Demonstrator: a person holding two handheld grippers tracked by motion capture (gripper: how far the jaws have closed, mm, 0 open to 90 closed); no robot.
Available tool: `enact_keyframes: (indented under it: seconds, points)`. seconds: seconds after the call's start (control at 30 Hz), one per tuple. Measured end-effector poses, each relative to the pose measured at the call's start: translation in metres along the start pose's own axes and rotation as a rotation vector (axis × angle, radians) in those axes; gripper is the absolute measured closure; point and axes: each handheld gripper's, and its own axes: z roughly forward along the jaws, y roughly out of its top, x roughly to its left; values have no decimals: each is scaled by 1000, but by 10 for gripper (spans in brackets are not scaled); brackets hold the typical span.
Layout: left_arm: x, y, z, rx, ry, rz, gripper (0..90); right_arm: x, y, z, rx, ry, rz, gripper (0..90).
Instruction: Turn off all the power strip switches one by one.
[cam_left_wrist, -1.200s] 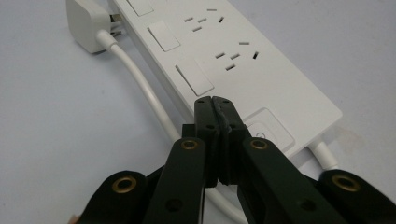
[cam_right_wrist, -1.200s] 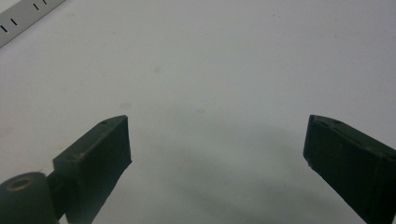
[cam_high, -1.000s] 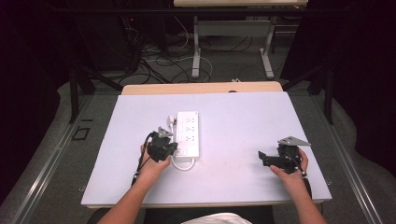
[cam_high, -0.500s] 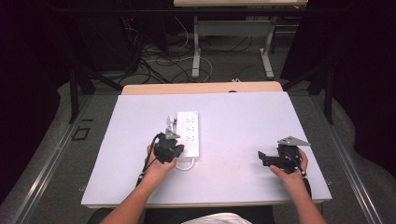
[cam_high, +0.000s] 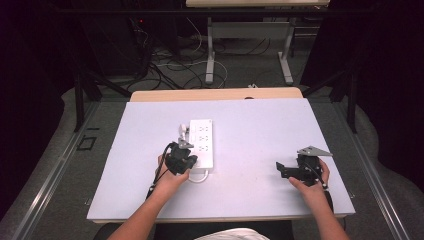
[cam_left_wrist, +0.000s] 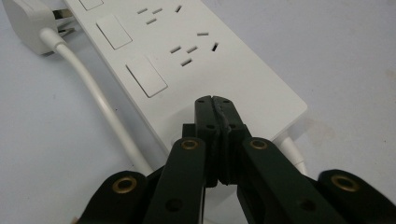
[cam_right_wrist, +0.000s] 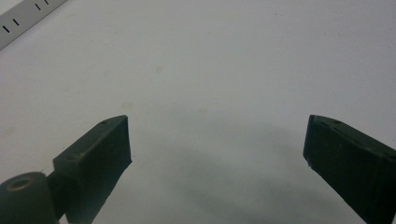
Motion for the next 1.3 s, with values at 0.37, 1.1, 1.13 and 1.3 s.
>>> enact_keyframes:
  seconds: [0.37,1.1,1.13,1.3]
  points:
    - [-5,1,2,18,28,18,900,0,0,1,3,-3,6,71]
    - [2,2,1,13,-6,-28,900,0,-1,1,3,3,13,71]
    - [2,1,1,13,-4,-33,900,0,-1,1,3,3,11,71]
    - [3,2,0,6,-10,-38,900,-1,-1,1,2,3,8,71]
